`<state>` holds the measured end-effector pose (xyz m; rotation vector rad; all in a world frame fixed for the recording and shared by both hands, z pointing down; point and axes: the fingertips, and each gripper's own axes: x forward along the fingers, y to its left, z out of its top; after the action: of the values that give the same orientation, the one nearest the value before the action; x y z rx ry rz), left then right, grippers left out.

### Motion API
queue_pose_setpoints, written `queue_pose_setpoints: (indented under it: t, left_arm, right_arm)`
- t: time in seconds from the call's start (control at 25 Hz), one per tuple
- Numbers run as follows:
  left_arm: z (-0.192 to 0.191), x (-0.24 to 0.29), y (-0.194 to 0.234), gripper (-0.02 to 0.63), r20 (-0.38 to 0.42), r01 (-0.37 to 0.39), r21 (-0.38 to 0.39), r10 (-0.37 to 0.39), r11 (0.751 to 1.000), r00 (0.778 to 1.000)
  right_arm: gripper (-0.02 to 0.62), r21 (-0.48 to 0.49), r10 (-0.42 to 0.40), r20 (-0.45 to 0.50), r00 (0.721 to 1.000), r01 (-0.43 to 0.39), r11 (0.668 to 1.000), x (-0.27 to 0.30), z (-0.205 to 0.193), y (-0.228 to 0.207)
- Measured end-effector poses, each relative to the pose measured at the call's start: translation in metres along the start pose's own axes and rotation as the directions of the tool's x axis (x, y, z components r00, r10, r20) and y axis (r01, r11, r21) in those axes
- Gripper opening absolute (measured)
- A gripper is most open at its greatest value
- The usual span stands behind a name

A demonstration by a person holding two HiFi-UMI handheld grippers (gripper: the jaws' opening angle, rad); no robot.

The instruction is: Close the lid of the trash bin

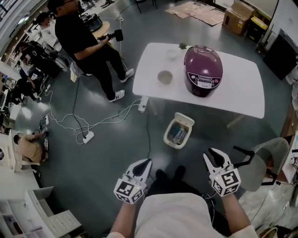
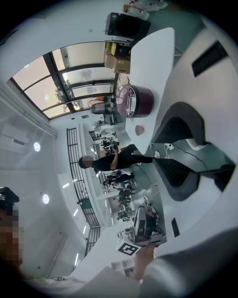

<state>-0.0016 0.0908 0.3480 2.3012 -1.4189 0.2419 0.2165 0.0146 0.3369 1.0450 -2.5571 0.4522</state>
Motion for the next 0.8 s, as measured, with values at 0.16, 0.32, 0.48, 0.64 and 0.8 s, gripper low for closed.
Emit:
queue_pose_setpoints:
  t: [0.16,0.32,0.48,0.64,0.8]
  left_arm:
    - [0.001,0.017,0.011,0.017,-0.022,0.002,0.010,-0.002,1.000,1.000]
    - [0.003,0.043,0.029,0.015,-0.034,0.016,0.009,-0.015,1.000,0.999]
    - [-0.003,0.069,0.054,0.017,-0.062,0.035,0.021,-0.034,0.999,0.997]
    - [-0.019,0.104,0.076,0.016,-0.091,0.078,0.027,-0.076,0.997,0.993]
    - [-0.039,0.134,0.098,0.015,-0.125,0.103,0.005,-0.101,0.995,0.987]
  right_arm:
    - [0.115,0.014,0.003,-0.027,1.000,-0.003,1.000,0.021,-0.003,-0.009]
    - [0.117,0.031,-0.002,-0.053,0.999,0.004,1.000,0.050,-0.008,-0.022]
    - [0.117,0.049,-0.012,-0.067,0.998,0.016,0.999,0.085,-0.017,-0.035]
    - [0.117,0.072,-0.023,-0.079,0.997,0.028,0.997,0.126,-0.030,-0.054]
    - [0.117,0.085,-0.026,-0.103,0.994,0.035,0.996,0.165,-0.048,-0.070]
